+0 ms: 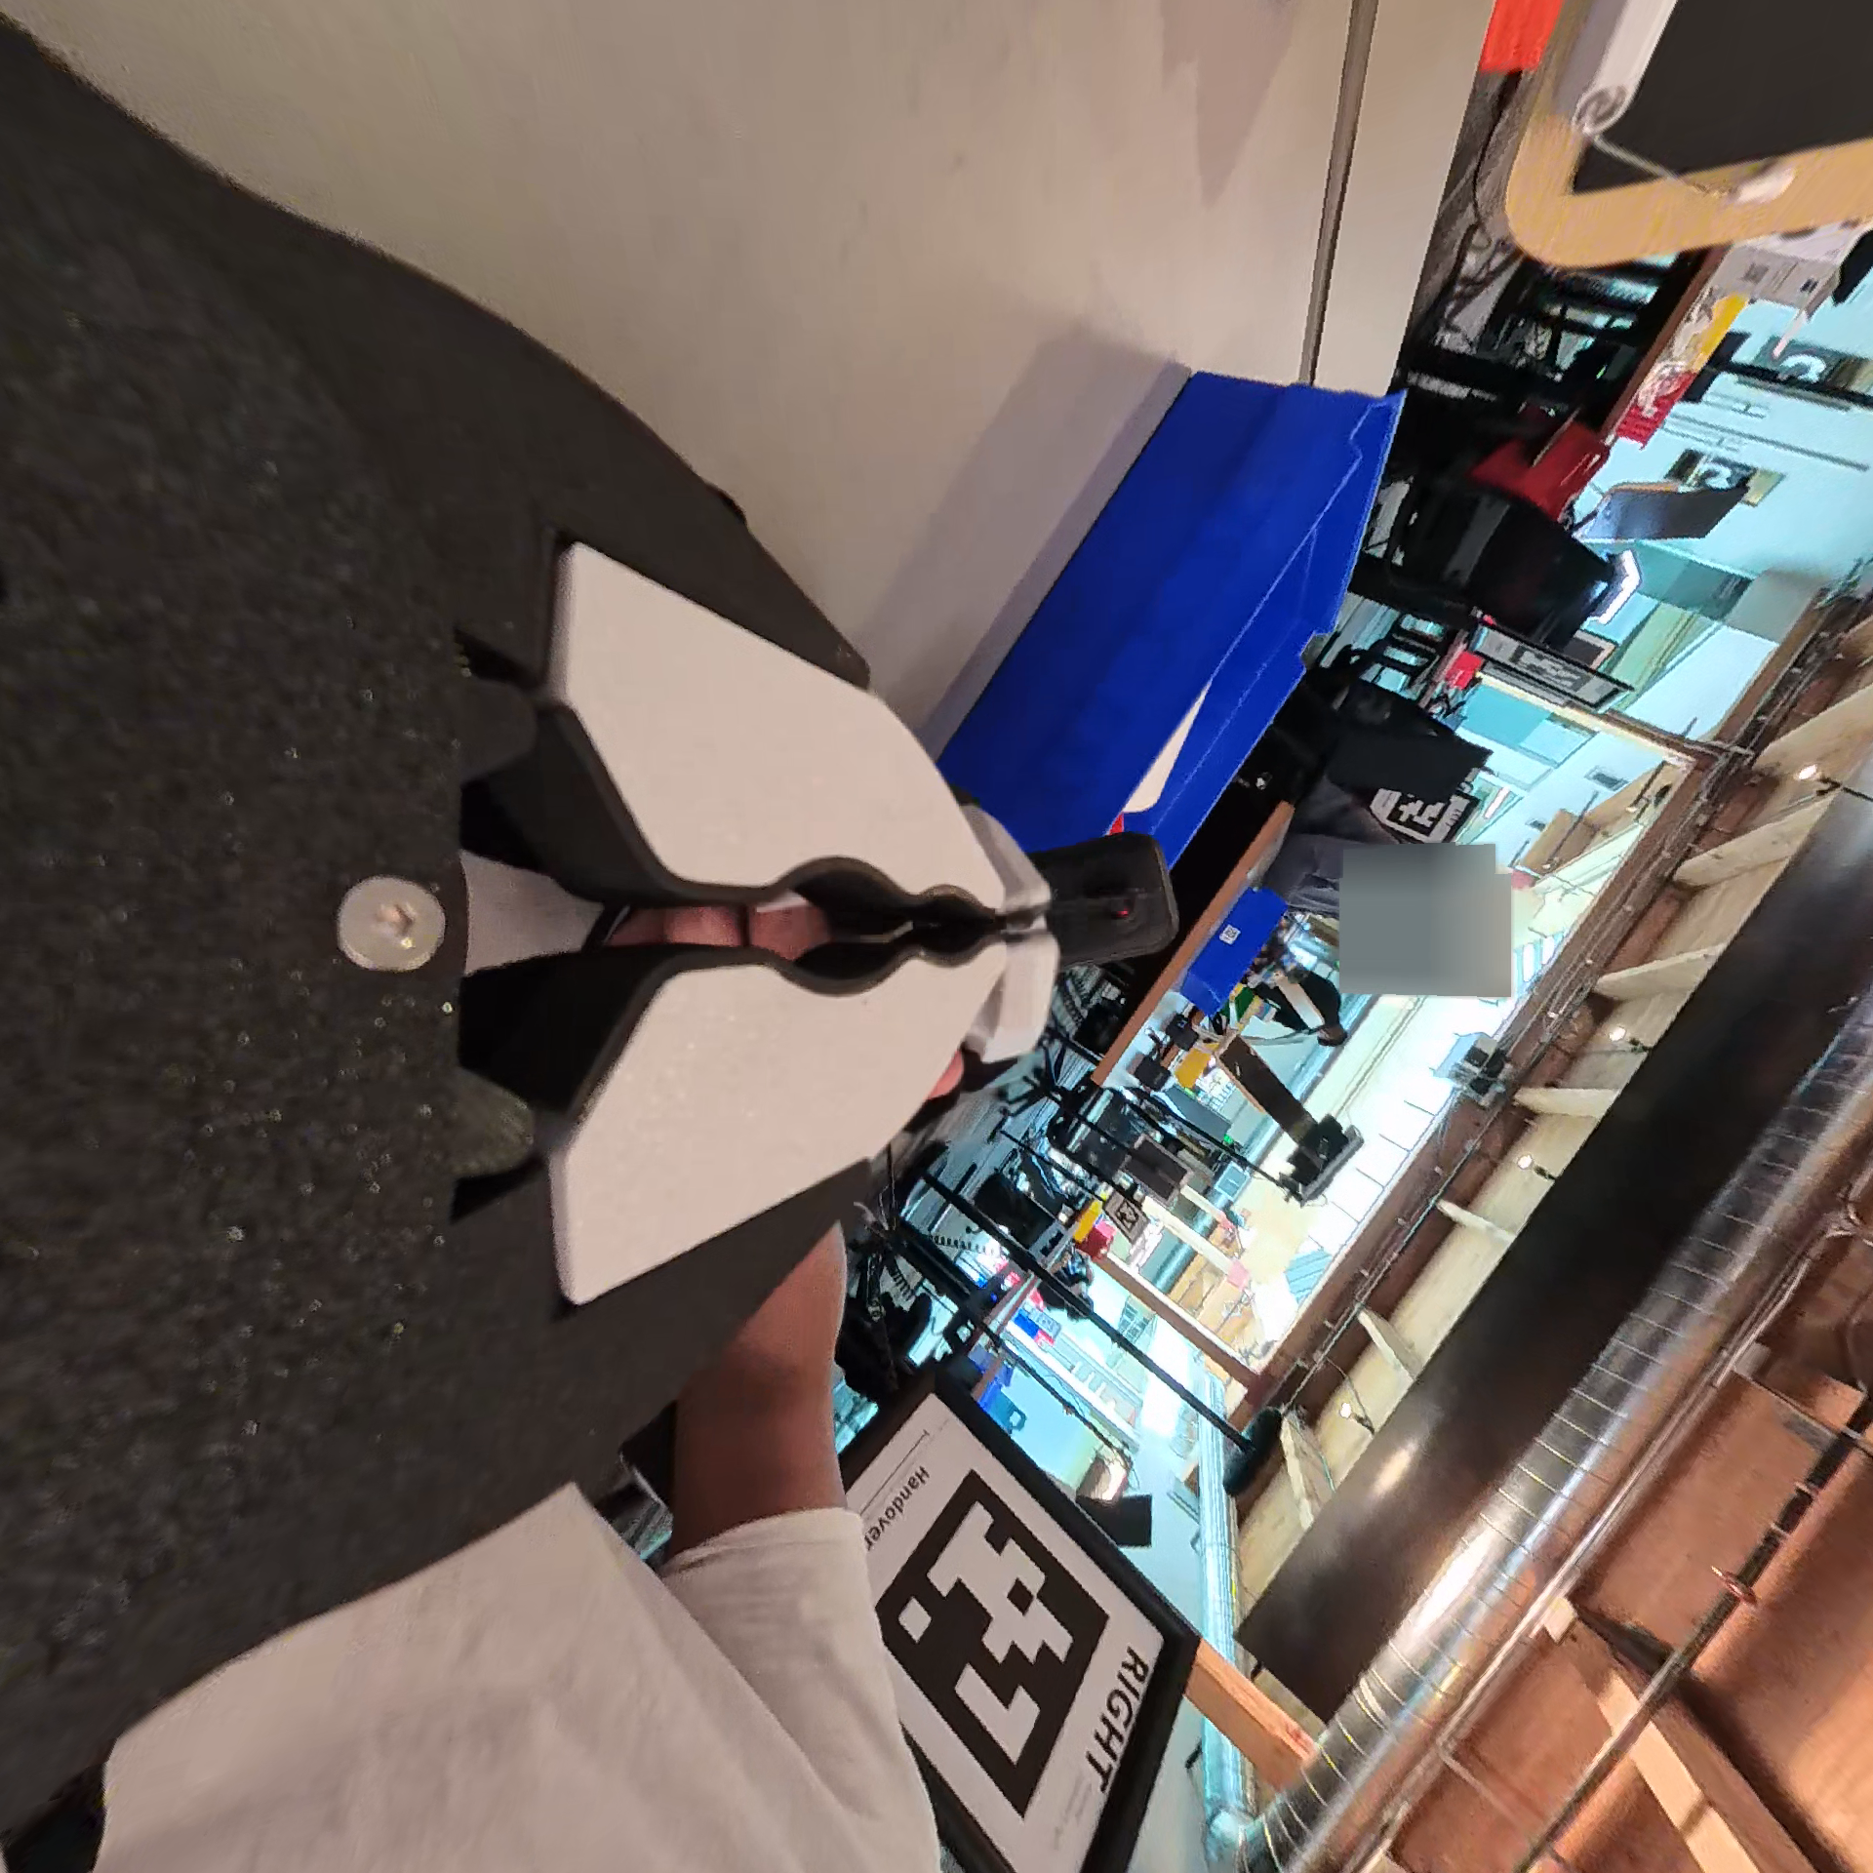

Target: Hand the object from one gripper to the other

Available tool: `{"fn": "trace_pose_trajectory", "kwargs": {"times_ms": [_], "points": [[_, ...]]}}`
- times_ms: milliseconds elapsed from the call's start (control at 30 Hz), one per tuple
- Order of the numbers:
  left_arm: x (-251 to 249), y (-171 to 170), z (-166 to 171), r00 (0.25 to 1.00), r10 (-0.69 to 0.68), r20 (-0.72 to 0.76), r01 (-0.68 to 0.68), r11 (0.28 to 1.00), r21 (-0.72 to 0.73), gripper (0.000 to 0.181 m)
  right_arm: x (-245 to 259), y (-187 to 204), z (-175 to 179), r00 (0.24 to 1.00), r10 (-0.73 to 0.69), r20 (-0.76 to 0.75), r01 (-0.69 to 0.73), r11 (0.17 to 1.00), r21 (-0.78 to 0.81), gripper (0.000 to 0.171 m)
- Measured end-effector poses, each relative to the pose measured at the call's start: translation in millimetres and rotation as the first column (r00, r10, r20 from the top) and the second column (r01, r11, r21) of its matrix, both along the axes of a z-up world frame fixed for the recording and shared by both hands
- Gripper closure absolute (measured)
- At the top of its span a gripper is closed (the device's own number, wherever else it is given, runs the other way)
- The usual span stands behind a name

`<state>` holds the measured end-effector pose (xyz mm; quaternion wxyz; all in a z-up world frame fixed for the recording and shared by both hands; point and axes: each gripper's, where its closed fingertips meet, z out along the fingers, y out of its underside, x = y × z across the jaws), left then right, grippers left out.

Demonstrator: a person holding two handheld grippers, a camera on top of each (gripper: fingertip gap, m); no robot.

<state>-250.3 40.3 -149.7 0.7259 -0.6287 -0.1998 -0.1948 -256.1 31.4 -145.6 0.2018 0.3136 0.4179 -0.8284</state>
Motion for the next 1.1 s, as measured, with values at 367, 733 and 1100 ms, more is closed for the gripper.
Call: {"fn": "trace_pose_trajectory", "kwargs": {"times_ms": [367,733,1100], "points": [[-2.3,-2.4,-3.5,0.998,0.031,-0.047,-0.034,0.998,-0.053,0.181,0.7,1.0,-7.2,0.999,0.026,-0.045,-0.022,0.996,0.091,0.171],[-40.0,-18.3,-50.2,0.882,0.199,-0.426,-0.409,0.774,-0.484,0.154,-47.5,30.5,-79.6,0.843,-0.173,-0.509,0.537,0.332,0.776,0.171],[-13.2,5.0,-54.5,0.868,0.074,-0.49,-0.357,0.779,-0.515,0.17,-47.9,24.4,-86.6,0.622,0.105,-0.776,0.781,-0.149,0.607,0.171]]}}
